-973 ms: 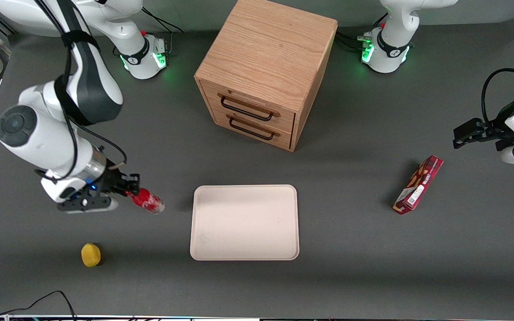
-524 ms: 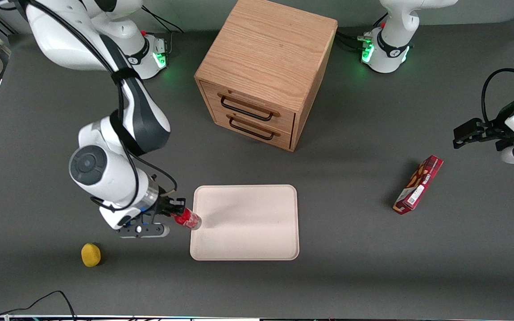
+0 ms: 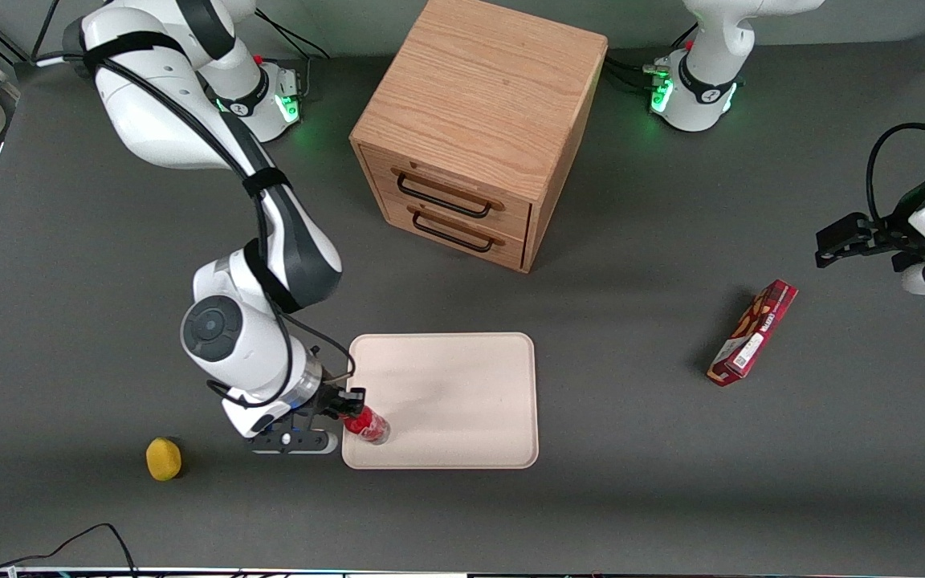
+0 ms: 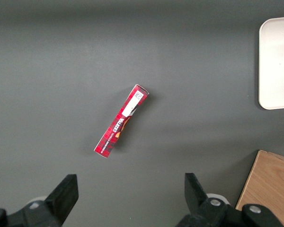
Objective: Place coke bottle on tray
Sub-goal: 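Carry the held bottle over the white tray's edge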
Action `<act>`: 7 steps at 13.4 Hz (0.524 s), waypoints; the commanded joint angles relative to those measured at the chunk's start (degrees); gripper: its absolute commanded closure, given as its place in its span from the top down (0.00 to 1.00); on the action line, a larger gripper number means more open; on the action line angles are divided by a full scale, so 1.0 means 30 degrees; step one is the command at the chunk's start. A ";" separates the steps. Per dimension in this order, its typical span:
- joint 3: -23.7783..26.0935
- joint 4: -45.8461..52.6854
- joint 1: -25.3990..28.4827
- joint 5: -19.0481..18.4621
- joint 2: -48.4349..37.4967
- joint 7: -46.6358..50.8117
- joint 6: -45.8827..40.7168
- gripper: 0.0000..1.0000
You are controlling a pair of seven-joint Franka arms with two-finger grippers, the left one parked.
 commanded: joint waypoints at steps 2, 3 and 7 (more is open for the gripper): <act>-0.0346 0.1029 0.0103 -0.0079 0.0489 0.0537 -0.0135 0.00; -0.0346 0.1029 0.0073 -0.0109 0.0431 0.0508 -0.0223 0.00; -0.0580 0.0970 0.0189 -0.0636 0.0518 0.0712 -0.0283 0.00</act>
